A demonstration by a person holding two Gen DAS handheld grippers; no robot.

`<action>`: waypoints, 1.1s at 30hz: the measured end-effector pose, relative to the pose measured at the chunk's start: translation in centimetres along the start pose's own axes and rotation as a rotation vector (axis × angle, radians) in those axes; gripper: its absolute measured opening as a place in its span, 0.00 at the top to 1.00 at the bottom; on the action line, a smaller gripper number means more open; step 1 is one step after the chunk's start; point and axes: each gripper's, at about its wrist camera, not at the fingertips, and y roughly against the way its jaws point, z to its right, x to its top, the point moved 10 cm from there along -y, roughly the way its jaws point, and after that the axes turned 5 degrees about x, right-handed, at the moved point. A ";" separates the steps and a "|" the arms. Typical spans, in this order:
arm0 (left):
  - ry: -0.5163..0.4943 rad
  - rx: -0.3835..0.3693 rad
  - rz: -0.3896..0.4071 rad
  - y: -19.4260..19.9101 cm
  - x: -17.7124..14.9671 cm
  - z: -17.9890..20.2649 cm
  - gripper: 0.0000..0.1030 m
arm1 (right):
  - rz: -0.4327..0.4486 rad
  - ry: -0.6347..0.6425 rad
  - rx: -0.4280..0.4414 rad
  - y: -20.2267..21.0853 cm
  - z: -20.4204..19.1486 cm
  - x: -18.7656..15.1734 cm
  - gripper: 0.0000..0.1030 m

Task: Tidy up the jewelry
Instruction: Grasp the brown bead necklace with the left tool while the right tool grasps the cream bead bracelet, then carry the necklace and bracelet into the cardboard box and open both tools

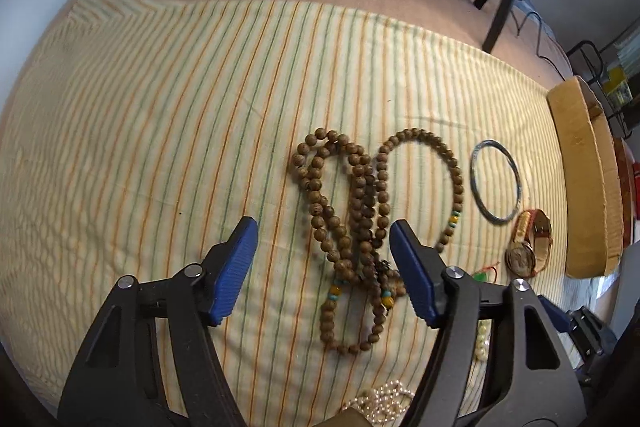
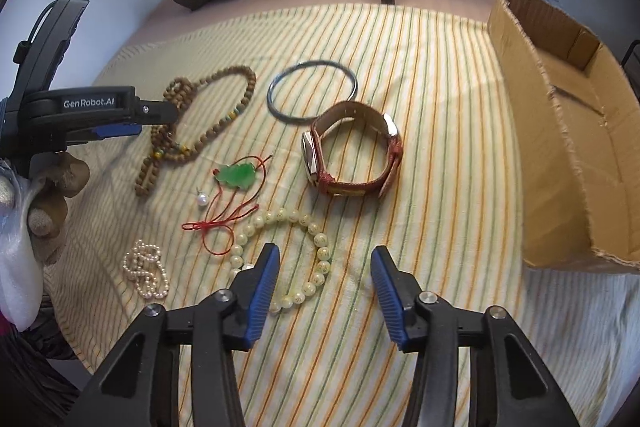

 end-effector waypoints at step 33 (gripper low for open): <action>-0.013 -0.052 0.107 2.6 1.7 1.4 0.90 | 0.077 0.091 0.052 2.1 -3.4 1.5 0.95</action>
